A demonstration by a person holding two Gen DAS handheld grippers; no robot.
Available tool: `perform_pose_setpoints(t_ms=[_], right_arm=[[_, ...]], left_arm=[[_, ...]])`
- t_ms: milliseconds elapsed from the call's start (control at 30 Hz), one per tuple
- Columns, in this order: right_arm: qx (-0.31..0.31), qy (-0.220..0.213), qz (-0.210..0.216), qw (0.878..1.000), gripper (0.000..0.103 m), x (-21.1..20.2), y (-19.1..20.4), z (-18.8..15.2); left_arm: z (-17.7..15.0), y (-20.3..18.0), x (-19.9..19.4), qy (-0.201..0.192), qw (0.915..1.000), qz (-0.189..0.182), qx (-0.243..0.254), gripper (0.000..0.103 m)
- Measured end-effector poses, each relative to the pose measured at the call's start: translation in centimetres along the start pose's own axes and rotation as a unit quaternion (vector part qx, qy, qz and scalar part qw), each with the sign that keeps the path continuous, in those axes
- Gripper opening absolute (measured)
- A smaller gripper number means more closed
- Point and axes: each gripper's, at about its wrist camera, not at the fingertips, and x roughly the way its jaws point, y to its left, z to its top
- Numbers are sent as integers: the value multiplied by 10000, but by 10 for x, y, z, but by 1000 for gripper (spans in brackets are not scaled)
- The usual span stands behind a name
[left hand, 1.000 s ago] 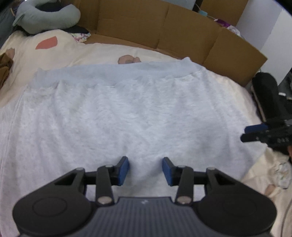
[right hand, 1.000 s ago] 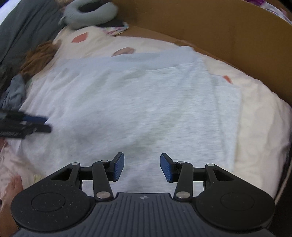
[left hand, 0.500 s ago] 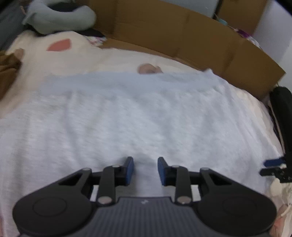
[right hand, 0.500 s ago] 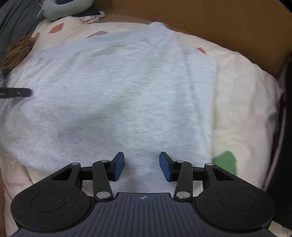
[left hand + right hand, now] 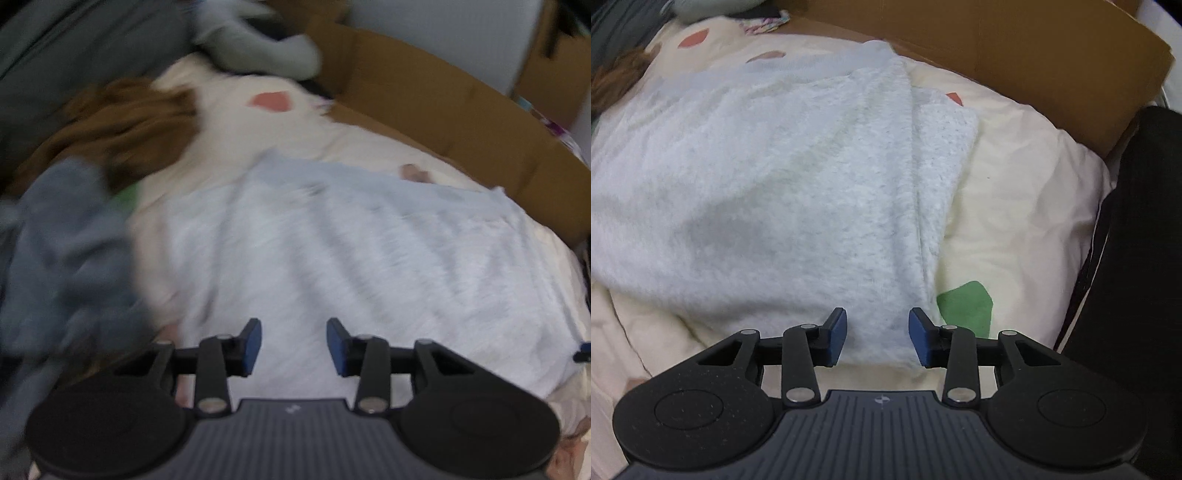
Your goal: Fold clothes
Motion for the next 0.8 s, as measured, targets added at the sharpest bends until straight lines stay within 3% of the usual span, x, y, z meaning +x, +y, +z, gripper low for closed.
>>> perform_pose_setpoints(t_ms=[233, 500, 633, 800], right_arm=[[-96, 93, -33, 9999, 43, -2, 3, -2], [214, 203, -121, 9995, 44, -6, -6, -8], [637, 204, 12, 9978, 44, -8, -17, -13], [1180, 181, 283, 9925, 44, -13, -27, -18]], left_arm=[[-27, 24, -21, 79, 9994, 154, -293, 42], [-58, 48, -22, 369, 9961, 404, -691, 50], [-71, 62, -19, 413, 9897, 158, -1363, 50], [-82, 75, -12, 490, 9732, -267, -2230, 50]])
